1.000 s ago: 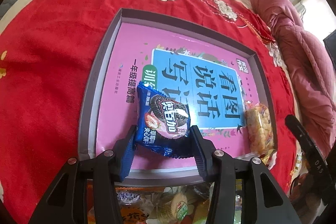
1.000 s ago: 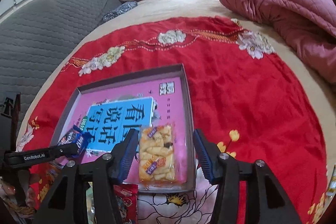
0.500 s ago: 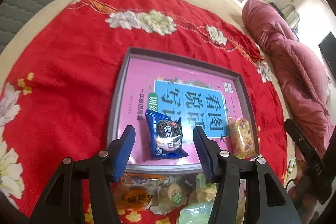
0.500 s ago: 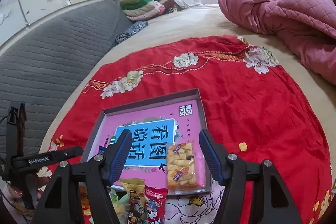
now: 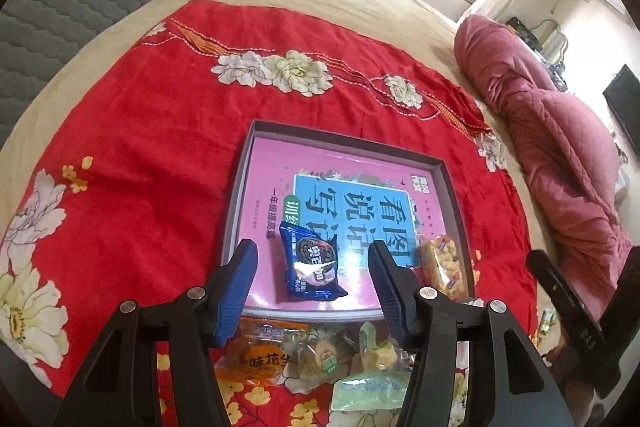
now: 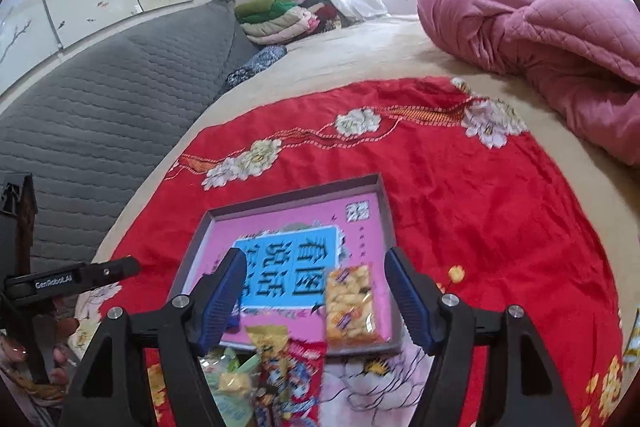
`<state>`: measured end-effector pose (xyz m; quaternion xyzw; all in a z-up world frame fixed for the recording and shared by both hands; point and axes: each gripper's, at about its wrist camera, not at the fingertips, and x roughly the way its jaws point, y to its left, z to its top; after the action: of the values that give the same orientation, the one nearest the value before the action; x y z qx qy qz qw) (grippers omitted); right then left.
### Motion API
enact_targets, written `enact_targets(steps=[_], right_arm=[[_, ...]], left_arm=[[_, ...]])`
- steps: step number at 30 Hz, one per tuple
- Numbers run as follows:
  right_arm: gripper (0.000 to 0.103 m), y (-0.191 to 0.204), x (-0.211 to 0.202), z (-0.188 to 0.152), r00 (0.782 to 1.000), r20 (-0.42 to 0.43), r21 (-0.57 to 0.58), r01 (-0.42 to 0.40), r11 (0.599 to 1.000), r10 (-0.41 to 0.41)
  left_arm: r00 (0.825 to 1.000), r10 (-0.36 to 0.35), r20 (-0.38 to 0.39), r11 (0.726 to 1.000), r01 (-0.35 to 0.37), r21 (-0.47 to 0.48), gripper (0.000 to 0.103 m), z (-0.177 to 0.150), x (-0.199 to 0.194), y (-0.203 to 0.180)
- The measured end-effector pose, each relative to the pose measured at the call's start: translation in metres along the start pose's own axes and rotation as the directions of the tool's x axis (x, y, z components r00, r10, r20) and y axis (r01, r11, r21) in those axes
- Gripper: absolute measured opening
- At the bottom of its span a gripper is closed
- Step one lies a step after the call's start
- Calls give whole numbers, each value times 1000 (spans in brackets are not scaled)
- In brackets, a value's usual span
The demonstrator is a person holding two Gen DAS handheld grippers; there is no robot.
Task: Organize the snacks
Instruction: 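Move both tools back toward the remaining snack pile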
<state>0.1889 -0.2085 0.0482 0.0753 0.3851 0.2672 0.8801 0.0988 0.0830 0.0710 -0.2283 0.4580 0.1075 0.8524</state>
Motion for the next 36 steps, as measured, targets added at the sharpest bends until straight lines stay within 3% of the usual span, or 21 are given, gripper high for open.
enact_targets(steps=[10,21,26,36], right_arm=[[72,-3,0,-25,1000,-16,8,-2,1000,2],[72,-12,10,-62,990,-133,8,-33,999,34],[72,-8,15,-73,984,-178,-27,-20,999,14],[72,-3,17,-81,982,-188,-47,8,999,-17]], left_arm=[[1000,28,-9,1000,-28,6,60,-11,3,8],[998,52,-42,998,-51,26,60,-35,14,11],[997,60,-56,998,-59,26,60,-45,15,17],[992,88,-96,996,-84,38,60,-66,20,33]])
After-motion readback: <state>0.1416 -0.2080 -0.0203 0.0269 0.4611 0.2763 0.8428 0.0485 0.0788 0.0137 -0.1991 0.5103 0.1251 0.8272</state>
